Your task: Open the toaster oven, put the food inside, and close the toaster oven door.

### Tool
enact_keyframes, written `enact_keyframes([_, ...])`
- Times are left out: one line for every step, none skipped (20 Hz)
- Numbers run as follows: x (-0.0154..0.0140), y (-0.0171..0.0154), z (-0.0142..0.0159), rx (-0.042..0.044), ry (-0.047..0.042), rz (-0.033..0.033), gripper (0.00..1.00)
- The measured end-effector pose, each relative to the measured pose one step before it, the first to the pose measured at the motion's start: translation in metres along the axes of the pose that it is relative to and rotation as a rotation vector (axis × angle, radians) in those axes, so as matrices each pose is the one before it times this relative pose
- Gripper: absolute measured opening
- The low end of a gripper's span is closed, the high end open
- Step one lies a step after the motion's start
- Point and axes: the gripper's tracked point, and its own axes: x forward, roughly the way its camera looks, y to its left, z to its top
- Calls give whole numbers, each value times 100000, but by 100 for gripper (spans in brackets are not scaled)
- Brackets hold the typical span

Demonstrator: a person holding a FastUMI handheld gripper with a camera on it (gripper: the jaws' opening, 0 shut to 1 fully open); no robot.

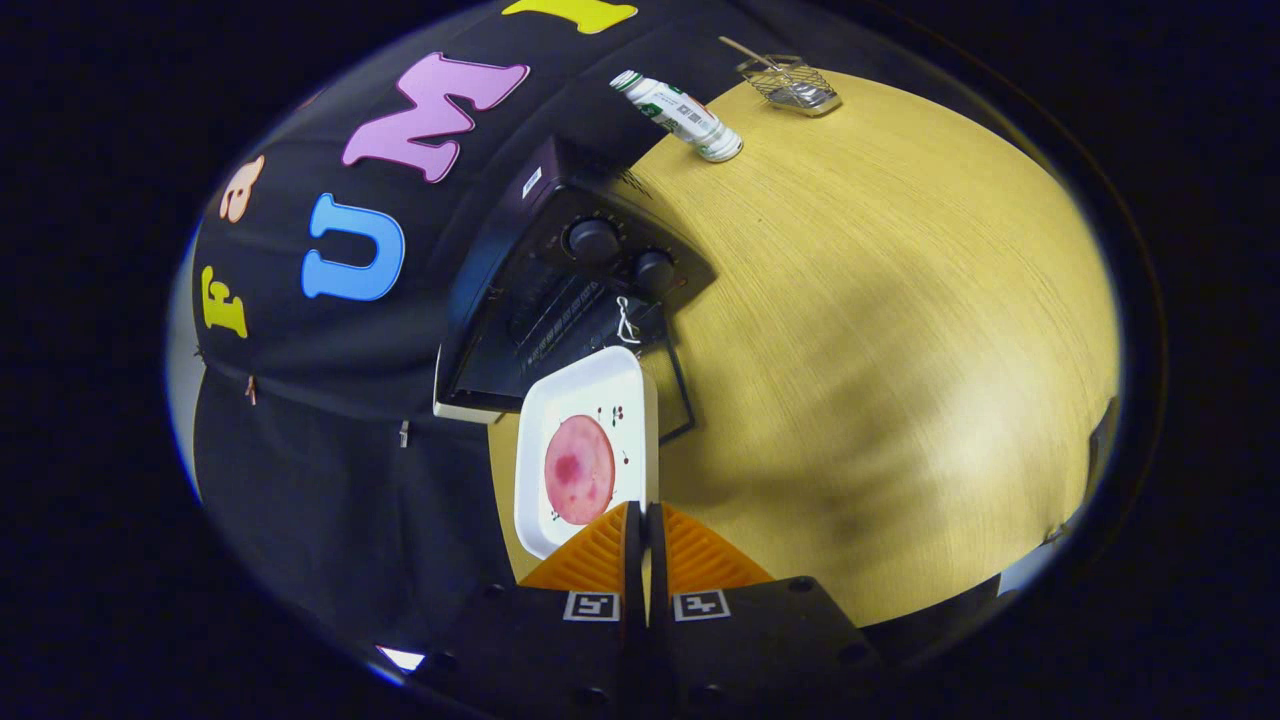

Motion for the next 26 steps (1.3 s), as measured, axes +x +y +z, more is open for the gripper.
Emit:
enact_keyframes([743,965,275,783,-1981,-580,5])
enact_keyframes([991,615,41,1237,-2010,-242,5])
enact_keyframes([860,709,41,1557,-2264,-447,5])
enact_keyframes([668,495,330,1380,-2692,-282,5])
enact_keyframes([686,458,316,1694,-2931,-446,5])
enact_keyframes([1207,200,-66,1719,-2094,77,5])
enact_keyframes([664,620,91,1472,-1750,314,5])
enact_keyframes([770,641,257,1239,-2049,714,5])
enact_keyframes([677,451,191,1272,-1857,277,5])
enact_keyframes([666,396,110,1678,-1503,277,5])
enact_keyframes([845,448,163,1922,-1586,274,5])
enact_keyframes([890,239,75,2288,-1485,-481,5])
enact_keyframes([880,256,250,2613,-1731,-247,5])
enact_keyframes([917,236,334,2803,-2474,-48,5])
enact_keyframes([929,202,301,2911,-2636,-369,5])
enact_keyframes([847,334,217,2855,-2267,311,5])
enact_keyframes([729,316,111,2515,-1806,367,5])
enact_keyframes([783,346,-27,2463,-1412,499,5])
enact_keyframes([802,97,-175,1784,-1050,-706,5])
enact_keyframes([748,42,-269,1087,-667,-1041,5])
enact_keyframes([742,-52,-306,670,-896,-859,5])
enact_keyframes([648,78,-11,370,-1642,-203,5])
enact_keyframes([548,340,92,495,-2212,790,5])
enact_keyframes([446,218,156,750,-2541,-39,5])
enact_keyframes([515,352,158,1164,-2208,695,5])
enact_keyframes([612,310,-38,733,-1038,516,6])
